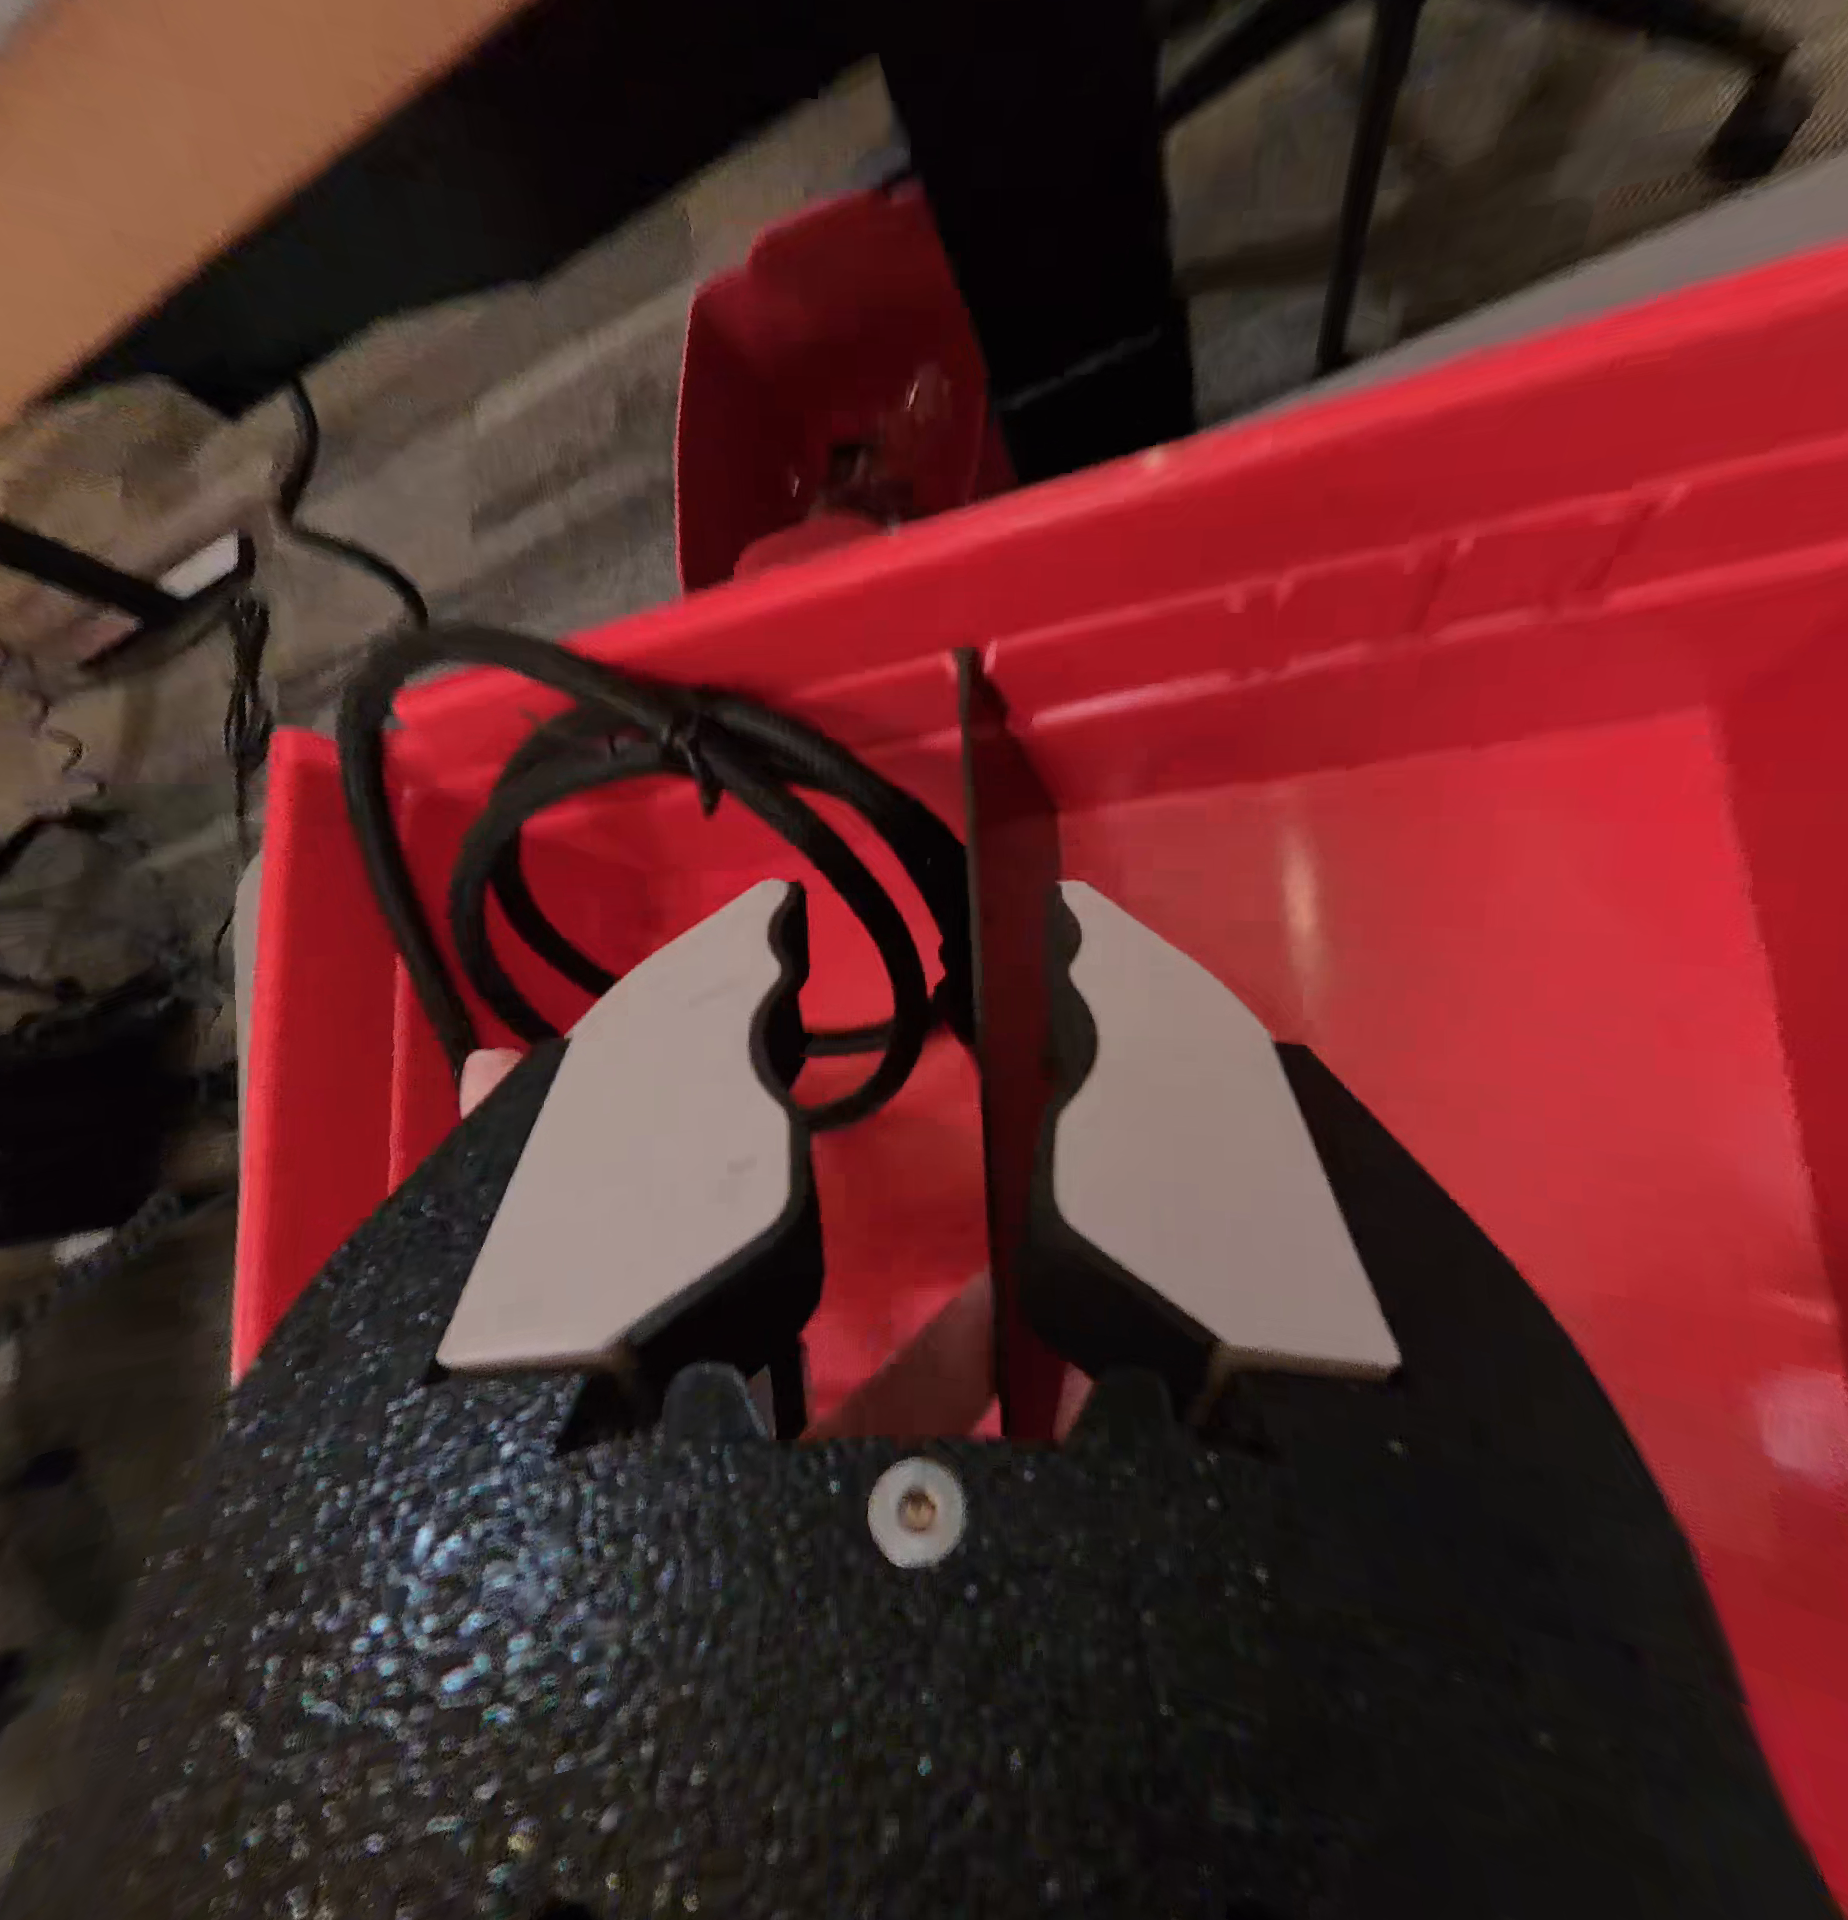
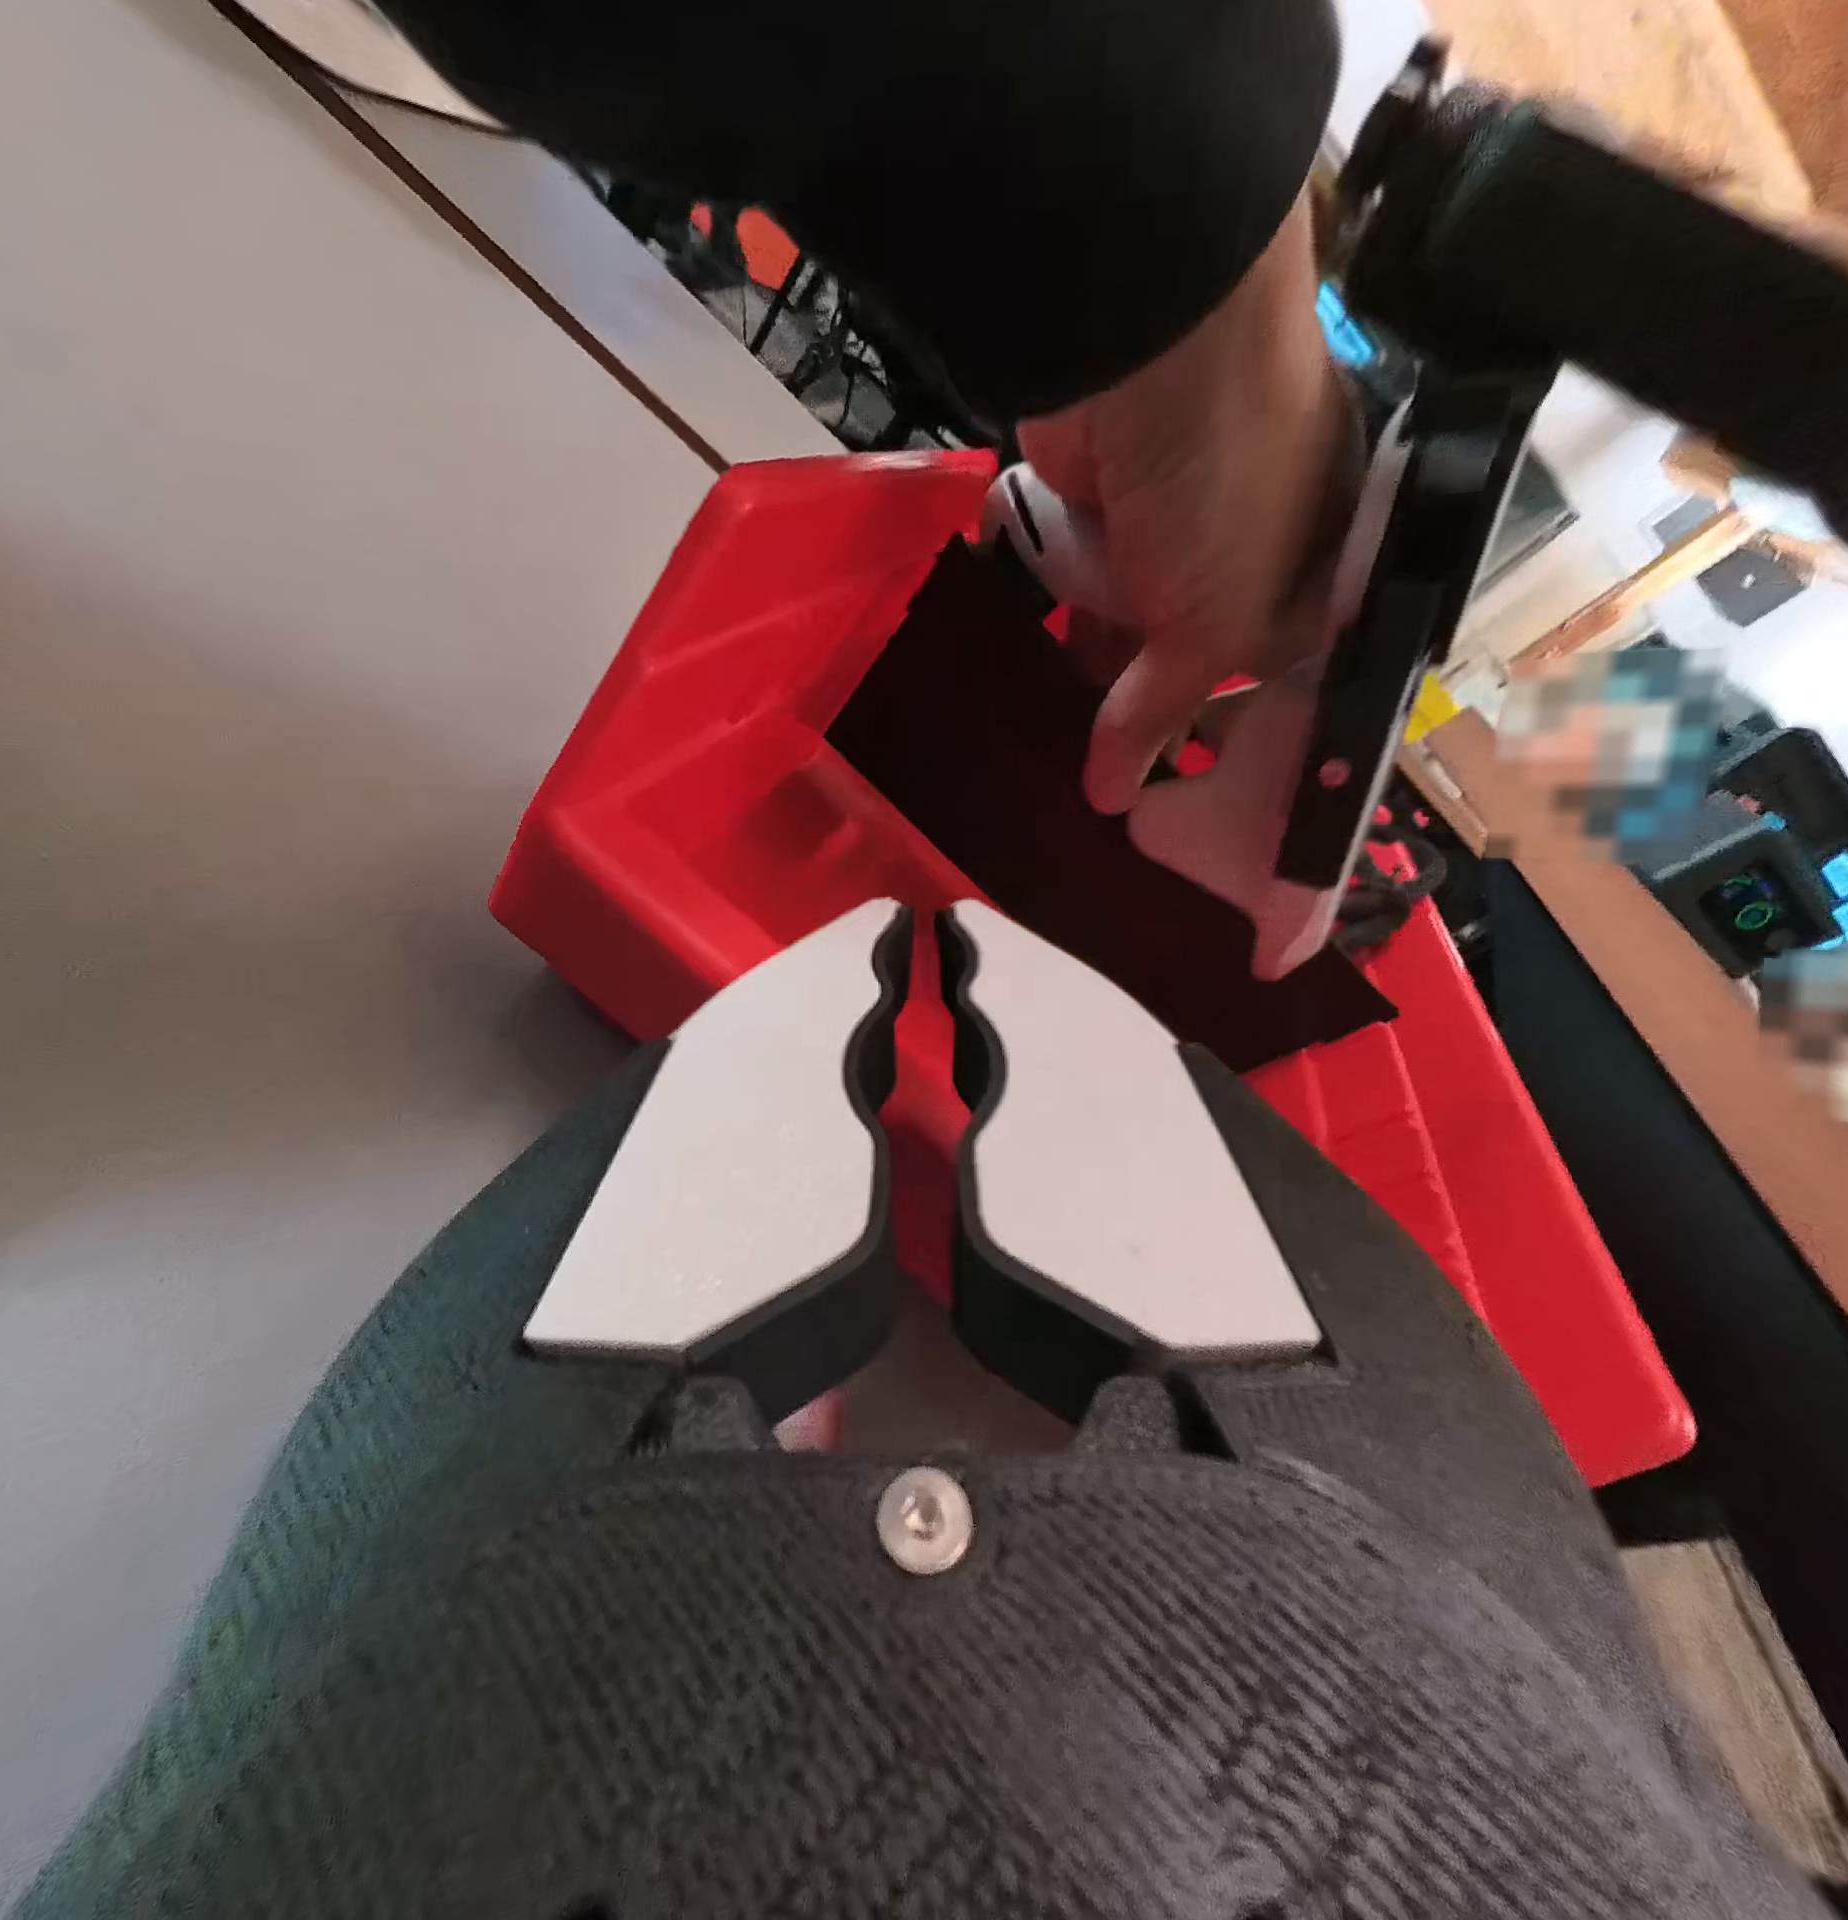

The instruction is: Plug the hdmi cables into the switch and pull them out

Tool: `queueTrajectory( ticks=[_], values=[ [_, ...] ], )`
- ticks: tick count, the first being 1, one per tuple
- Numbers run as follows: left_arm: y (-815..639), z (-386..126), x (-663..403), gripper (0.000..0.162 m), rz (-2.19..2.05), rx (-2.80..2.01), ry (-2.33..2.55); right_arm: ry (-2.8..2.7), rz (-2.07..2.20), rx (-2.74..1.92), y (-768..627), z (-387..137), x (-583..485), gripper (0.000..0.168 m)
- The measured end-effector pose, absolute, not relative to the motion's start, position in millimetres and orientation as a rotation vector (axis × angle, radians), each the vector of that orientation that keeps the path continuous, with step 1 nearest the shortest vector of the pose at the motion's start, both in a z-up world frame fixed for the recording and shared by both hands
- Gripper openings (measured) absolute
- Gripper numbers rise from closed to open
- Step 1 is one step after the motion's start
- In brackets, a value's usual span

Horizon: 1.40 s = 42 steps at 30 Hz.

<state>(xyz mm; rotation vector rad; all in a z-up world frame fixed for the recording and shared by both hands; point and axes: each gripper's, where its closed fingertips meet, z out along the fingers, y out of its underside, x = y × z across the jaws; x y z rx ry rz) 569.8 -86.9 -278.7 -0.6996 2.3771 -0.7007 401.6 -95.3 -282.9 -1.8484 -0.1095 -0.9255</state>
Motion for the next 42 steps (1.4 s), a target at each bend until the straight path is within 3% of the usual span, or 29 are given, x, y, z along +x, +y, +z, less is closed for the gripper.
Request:
queueTrajectory(
  ticks=[2,6,7,8,11,15,19,24,26,28,30,32,34,37,40,42],
  values=[
    [-77.8,-284.6,574.3,0.055,-0.601,-0.701,2.339,-0.147,-0.881,-1.812,-89.6,-279.8,399.0,0.018],
    [-86.3,-264.0,580.0,0.056,-0.847,-0.69,2.178,-0.158,-0.815,-1.791,-87.7,-277.3,399.6,0.032],
    [-83.7,-256.8,583.4,0.065,-0.89,-0.721,2.122,-0.164,-0.786,-1.787,-86.8,-276.6,400.2,0.036],
    [-81.6,-242.9,586.6,0.084,-0.969,-0.75,2.037,-0.167,-0.739,-1.796,-85.5,-277.2,401.6,0.041],
    [-70.6,-214.4,586.9,0.08,-1.172,-0.784,1.854,-0.137,-0.625,-1.814,-81.2,-276.9,409.9,0.061],
    [-86.7,-210.4,573.2,0.08,-1.056,-0.591,1.891,-0.193,-0.648,-1.788,-74.3,-275.5,402.3,0.061],
    [-87.0,-229.5,573.4,0.085,-0.912,-0.575,1.987,-0.17,-0.668,-1.766,-74.9,-271.7,408.3,0.076],
    [-77.8,-235.9,574.4,0.093,-0.854,-0.579,1.95,-0.321,-0.733,-1.733,-70.4,-269.2,397.1,0.061],
    [-58.5,-220.5,580.5,0.088,-0.98,-0.761,1.831,-0.342,-0.727,-1.713,-69.1,-268.0,394.5,0.062],
    [-68.1,-228.6,573.4,0.094,-0.96,-0.66,1.918,-0.388,-0.762,-1.696,-64.1,-266.2,389.2,0.061],
    [-70.2,-228.8,572.7,0.081,-0.857,-0.592,1.903,-0.332,-0.685,-1.693,-62.6,-269.9,389.4,0.059],
    [-75.0,-228.6,569.8,0.097,-0.966,-0.627,1.942,-0.315,-0.682,-1.691,-63.8,-269.0,392.0,0.065],
    [-72.3,-234.3,567.6,0.095,-0.992,-0.649,1.982,-0.295,-0.706,-1.673,-64.1,-266.3,393.7,0.073],
    [-69.7,-251.1,560.1,0.092,-0.843,-0.571,2.105,-0.306,-0.694,-1.663,-63.2,-266.2,391.3,0.073],
    [-63.1,-269.0,548.4,0.103,-0.479,-0.338,2.292,-0.295,-0.685,-1.663,-63.4,-265.7,392.2,0.076],
    [-48.6,-299.7,528.3,0.113,-0.259,-0.429,2.533,-0.289,-0.693,-1.659,-63.2,-265.3,392.5,0.078]
  ],
)
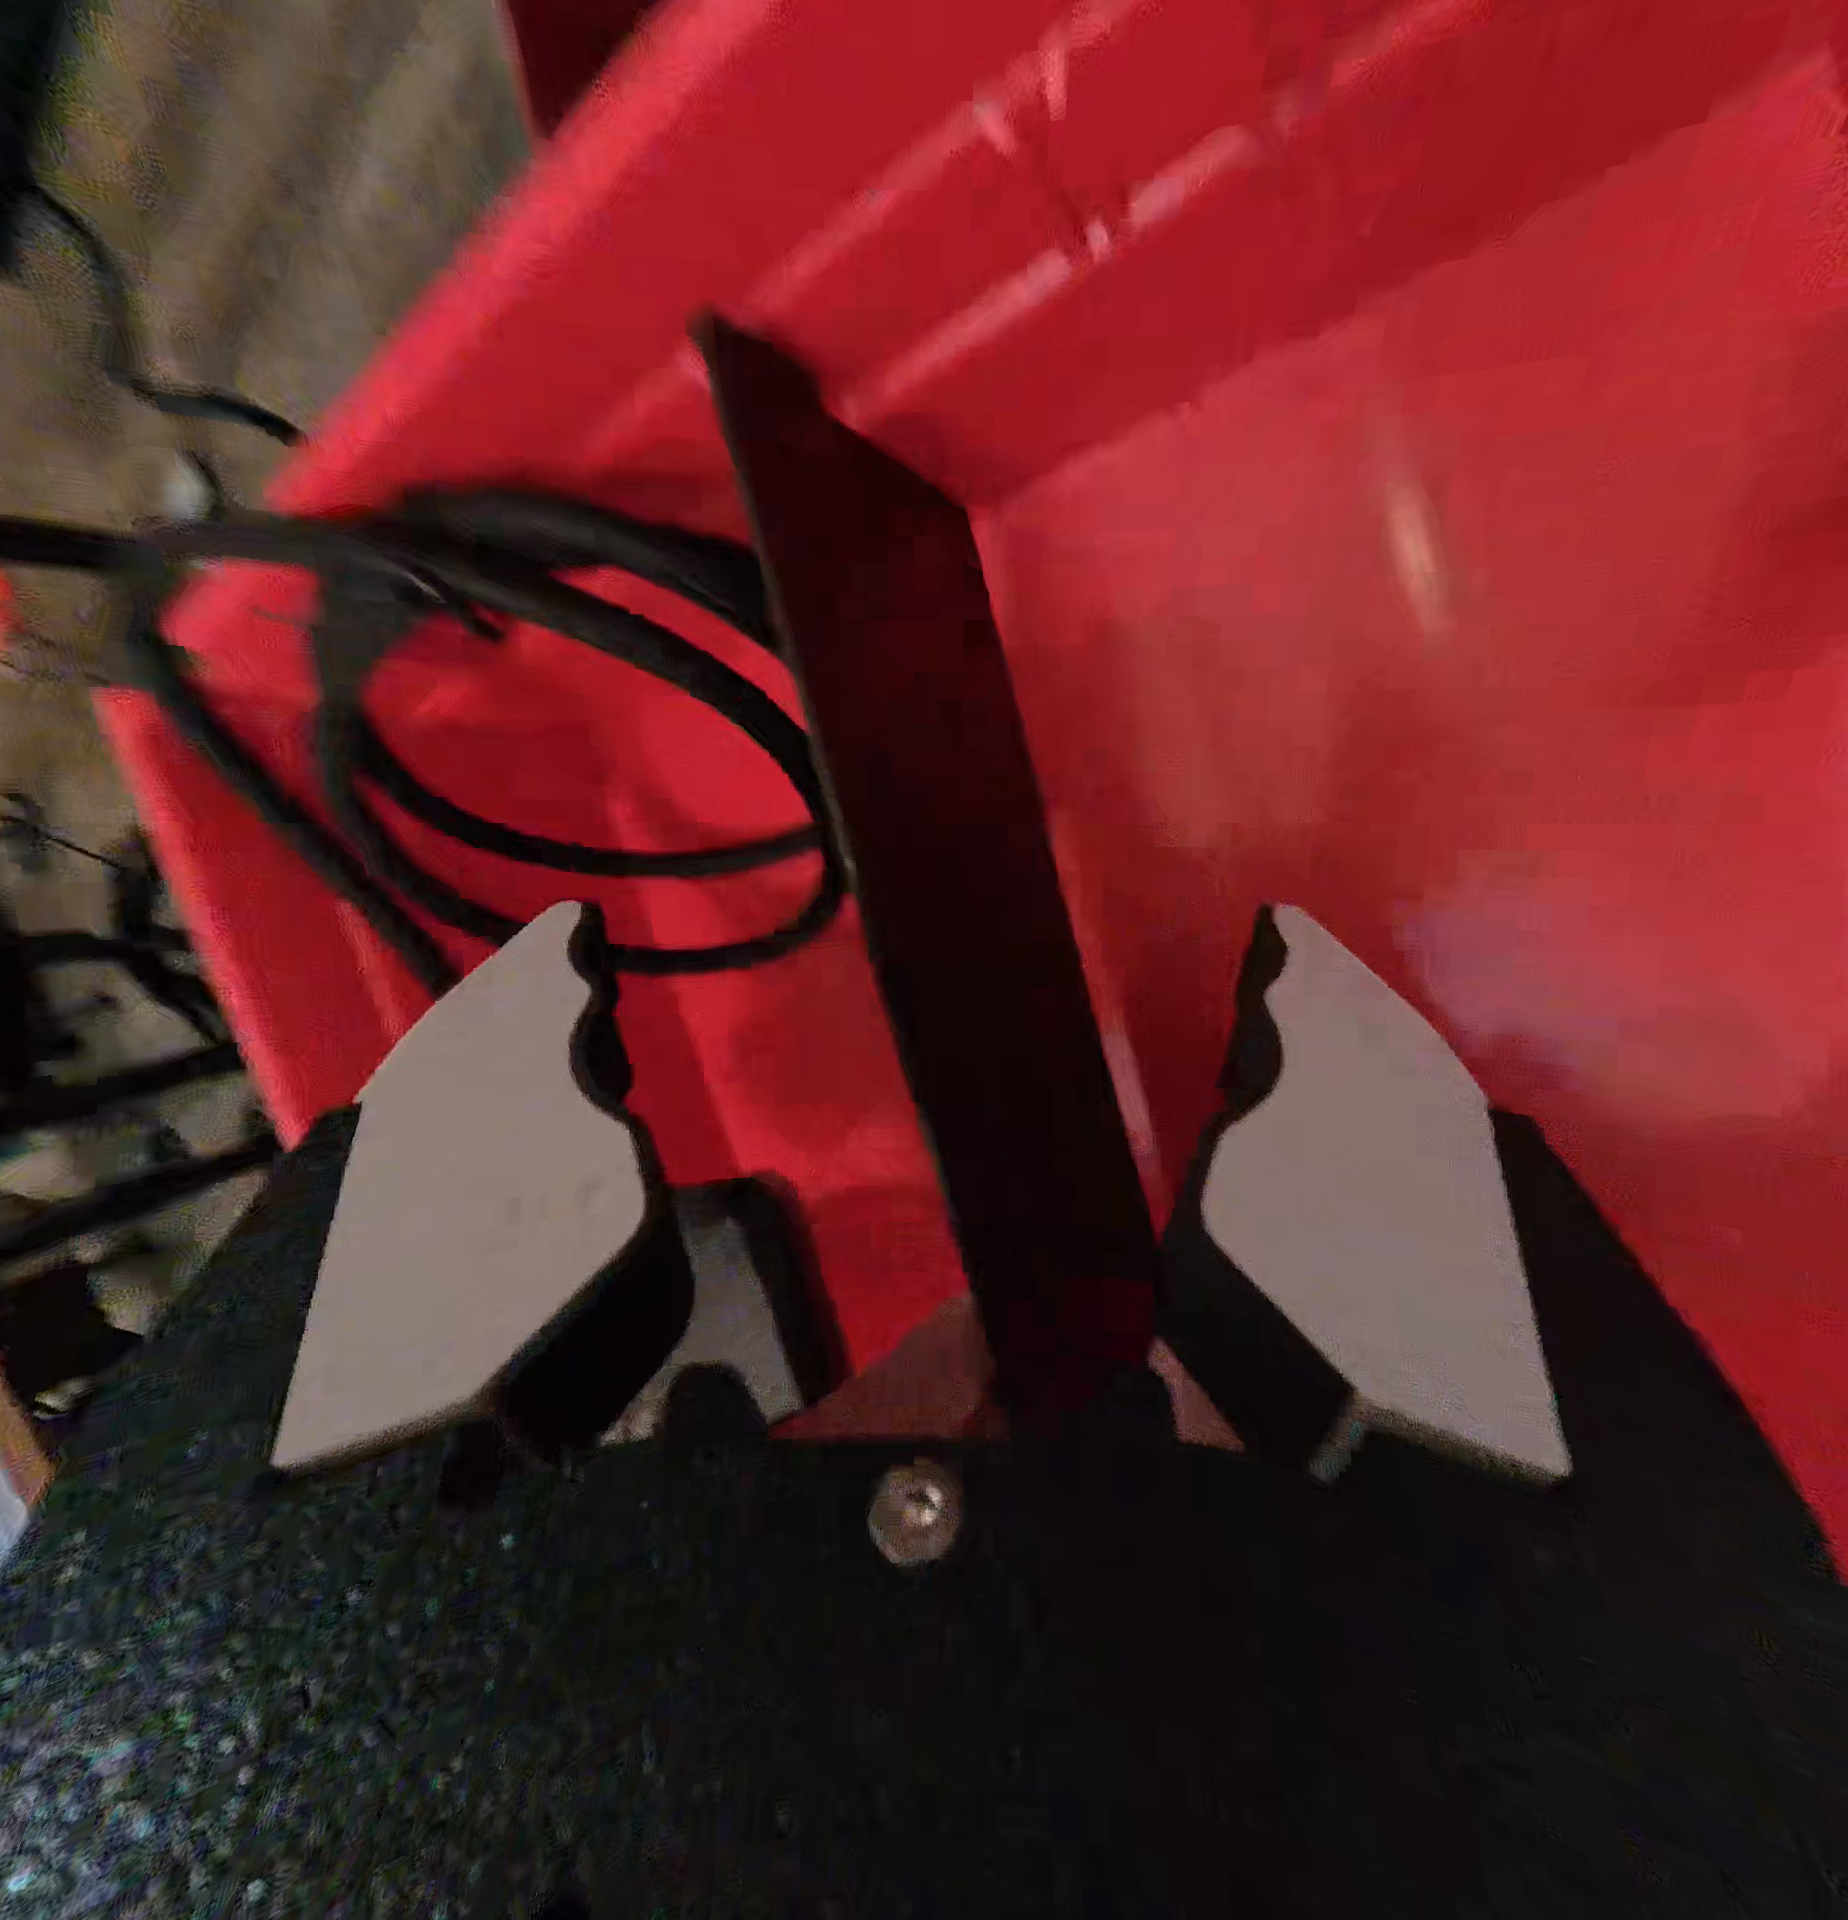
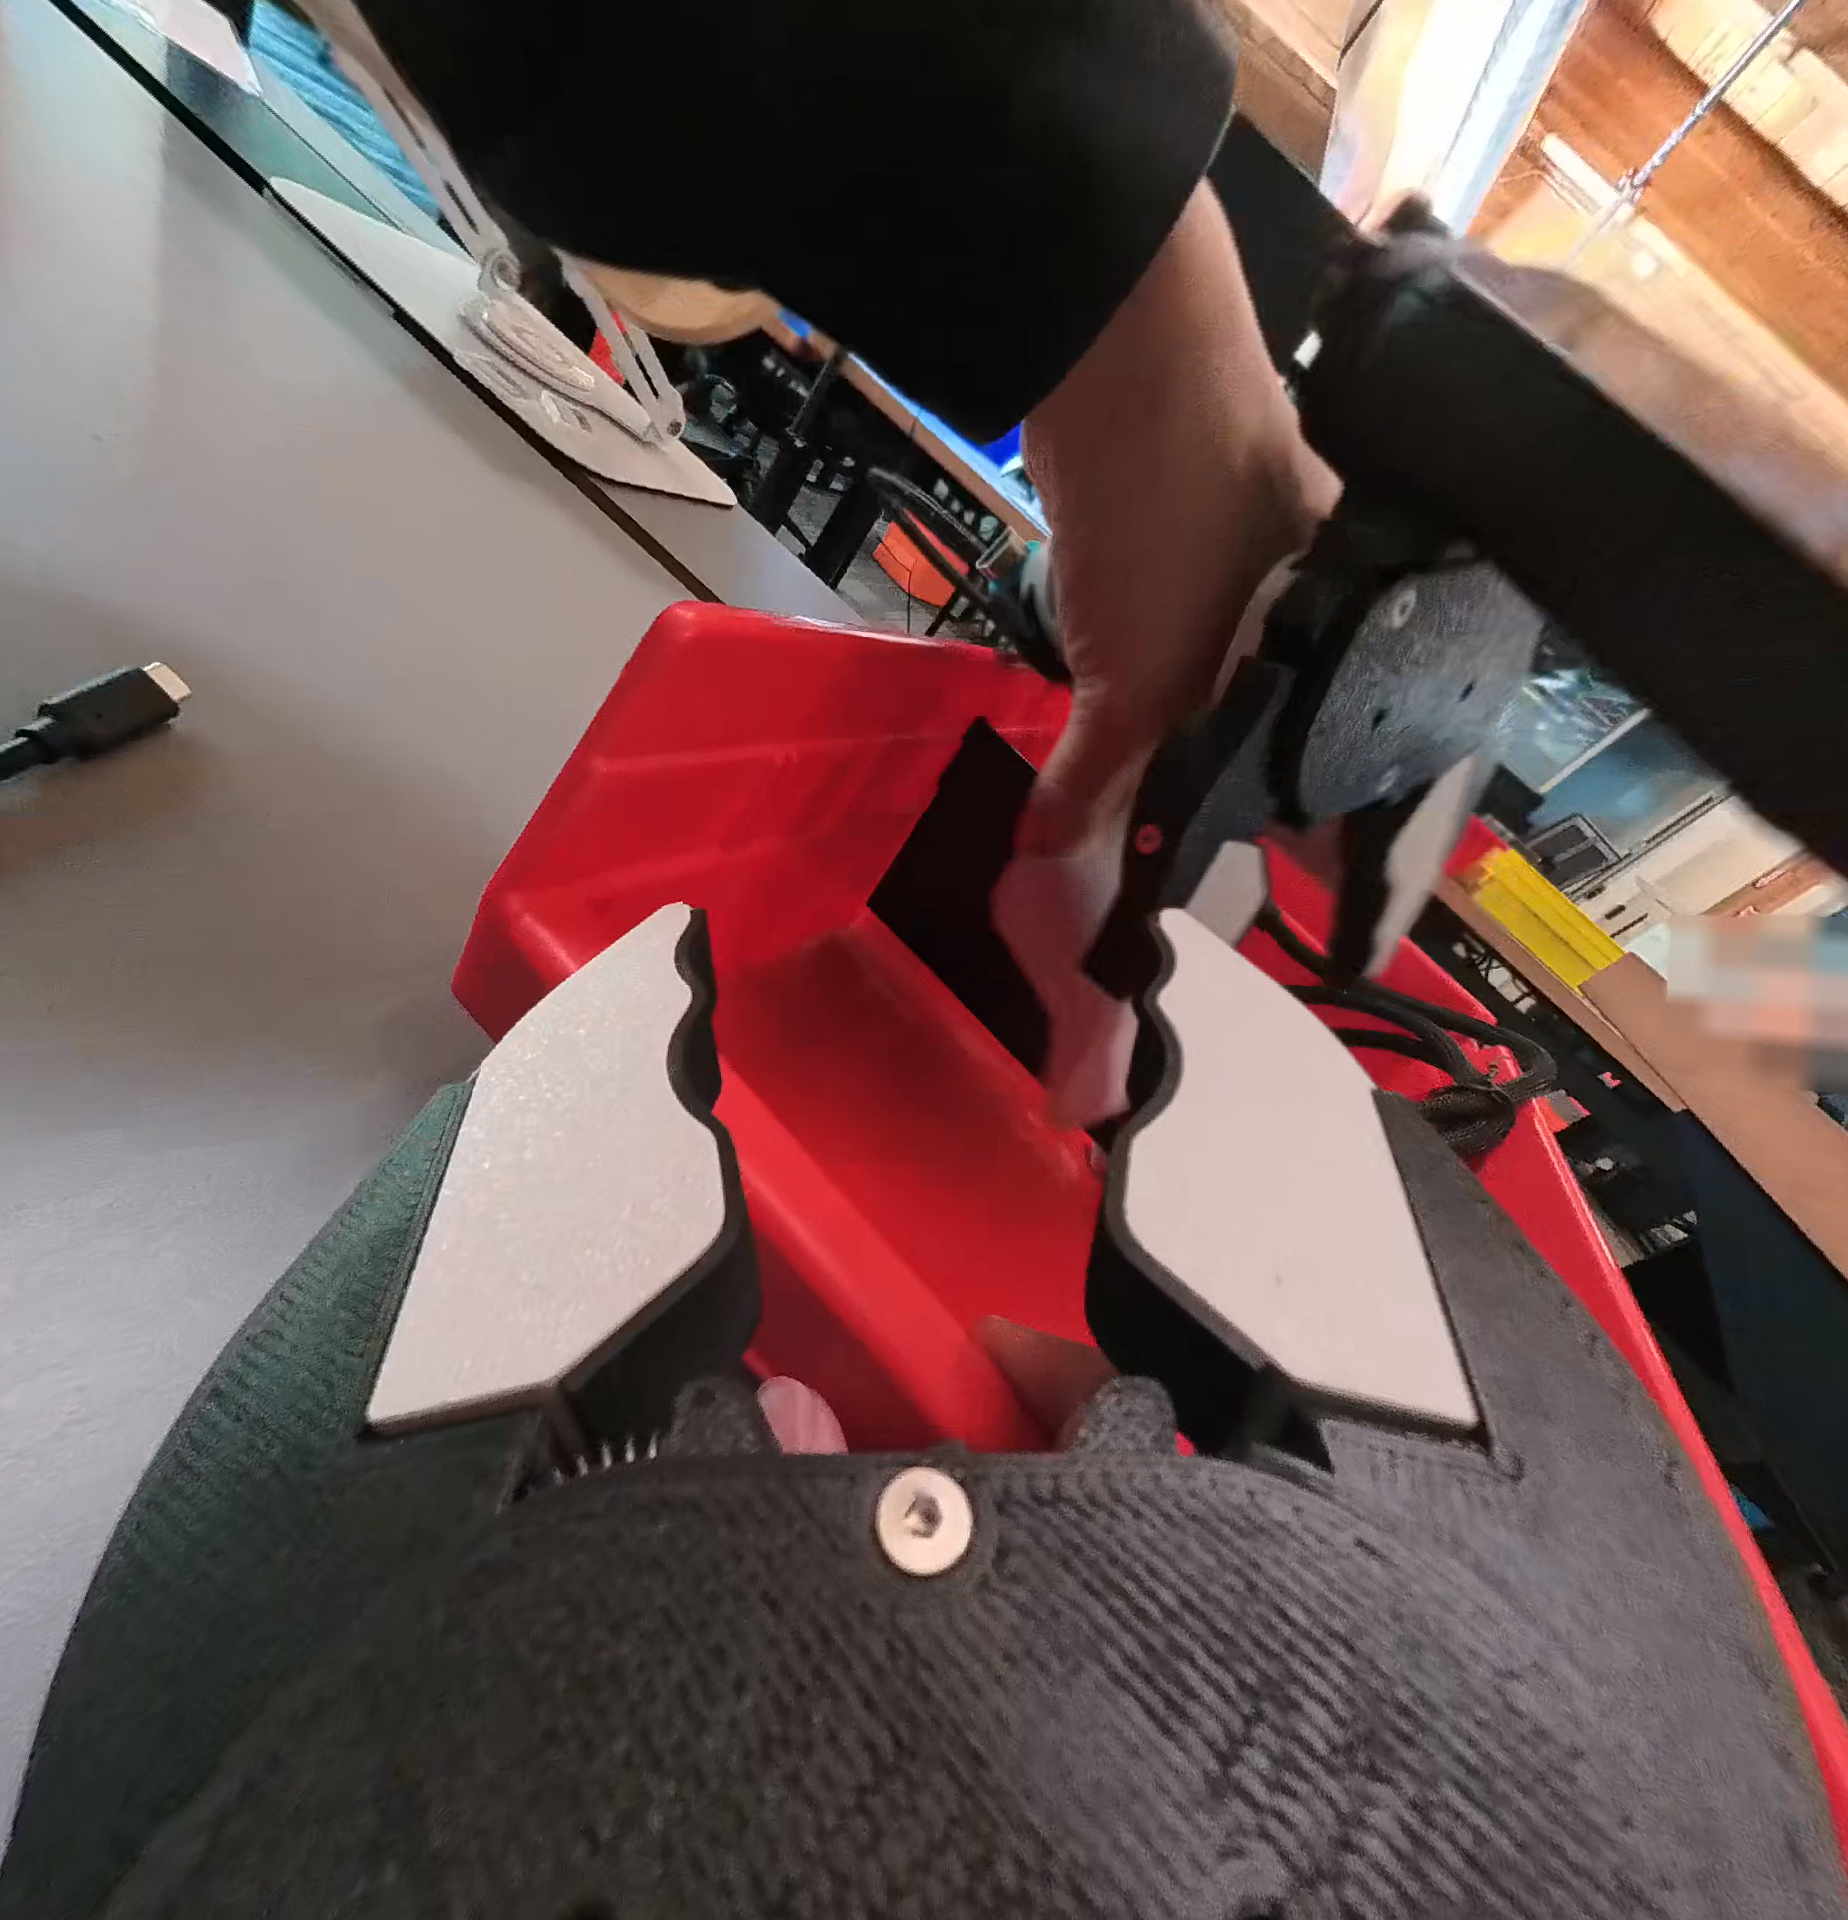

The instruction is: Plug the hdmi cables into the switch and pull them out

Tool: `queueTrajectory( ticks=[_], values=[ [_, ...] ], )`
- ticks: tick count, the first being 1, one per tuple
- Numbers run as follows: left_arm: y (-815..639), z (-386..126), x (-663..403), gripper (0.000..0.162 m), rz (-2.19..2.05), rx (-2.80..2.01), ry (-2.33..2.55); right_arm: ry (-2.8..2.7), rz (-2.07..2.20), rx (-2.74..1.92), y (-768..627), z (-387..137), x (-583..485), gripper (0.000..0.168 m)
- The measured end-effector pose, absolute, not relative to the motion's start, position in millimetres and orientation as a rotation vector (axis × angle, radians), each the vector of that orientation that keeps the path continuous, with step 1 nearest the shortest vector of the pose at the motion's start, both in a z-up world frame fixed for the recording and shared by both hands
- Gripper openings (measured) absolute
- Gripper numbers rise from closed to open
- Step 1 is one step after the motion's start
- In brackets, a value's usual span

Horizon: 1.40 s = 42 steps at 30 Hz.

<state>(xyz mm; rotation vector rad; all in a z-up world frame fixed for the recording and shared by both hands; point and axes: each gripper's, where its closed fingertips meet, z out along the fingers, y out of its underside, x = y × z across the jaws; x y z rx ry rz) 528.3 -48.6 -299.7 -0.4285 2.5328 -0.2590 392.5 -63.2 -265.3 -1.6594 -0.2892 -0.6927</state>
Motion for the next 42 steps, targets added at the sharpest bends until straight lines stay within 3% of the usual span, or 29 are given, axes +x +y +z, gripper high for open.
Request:
queueTrajectory(
  ticks=[4,7,9,13,19,21,22,27,29,34,38,42],
  values=[
    [-14.3,-316.5,529.1,0.102,-0.016,-0.473,2.506,-0.283,-0.699,-1.648,-64.1,-263.9,393.6,0.082],
    [-23.4,-300.1,535.4,0.095,-0.207,-0.468,2.373,-0.3,-0.7,-1.642,-64.3,-264.0,392.1,0.081],
    [-24.7,-292.9,534.0,0.103,-0.281,-0.453,2.326,-0.305,-0.696,-1.642,-64.0,-264.3,391.4,0.08],
    [-27.3,-291.7,536.8,0.1,-0.16,-0.277,2.236,-0.31,-0.68,-1.647,-62.3,-264.9,391.4,0.079],
    [-22.9,-279.9,538.3,0.105,-0.31,-0.424,2.212,-0.312,-0.698,-1.638,-62.8,-264.2,391.3,0.079],
    [-12.3,-298.9,525.4,0.122,-0.203,-0.404,2.366,-0.312,-0.705,-1.633,-63.0,-263.8,391.2,0.079],
    [-3.4,-305.8,522.0,0.111,-0.115,-0.413,2.4,-0.31,-0.706,-1.631,-62.9,-263.6,391.3,0.081],
    [-3.9,-297.4,532.1,0.106,-0.123,-0.51,2.335,-0.319,-0.701,-1.62,-62.5,-262.6,389.6,0.083],
    [-9.2,-289.5,534.2,0.113,-0.164,-0.451,2.276,-0.318,-0.696,-1.622,-62.4,-262.7,389.8,0.083],
    [-14.3,-275.5,533.7,0.11,-0.261,-0.434,2.203,-0.314,-0.688,-1.629,-62.2,-263.1,390.5,0.084],
    [-24.0,-227.4,539.9,0.105,-0.609,-0.655,2.083,-0.318,-0.709,-1.615,-61.8,-261.9,389.3,0.082],
    [-10.2,-134.9,520.4,0.098,-0.968,-0.768,1.799,-0.335,-0.745,-1.606,-67.1,-261.4,389.3,0.075]
  ],
)
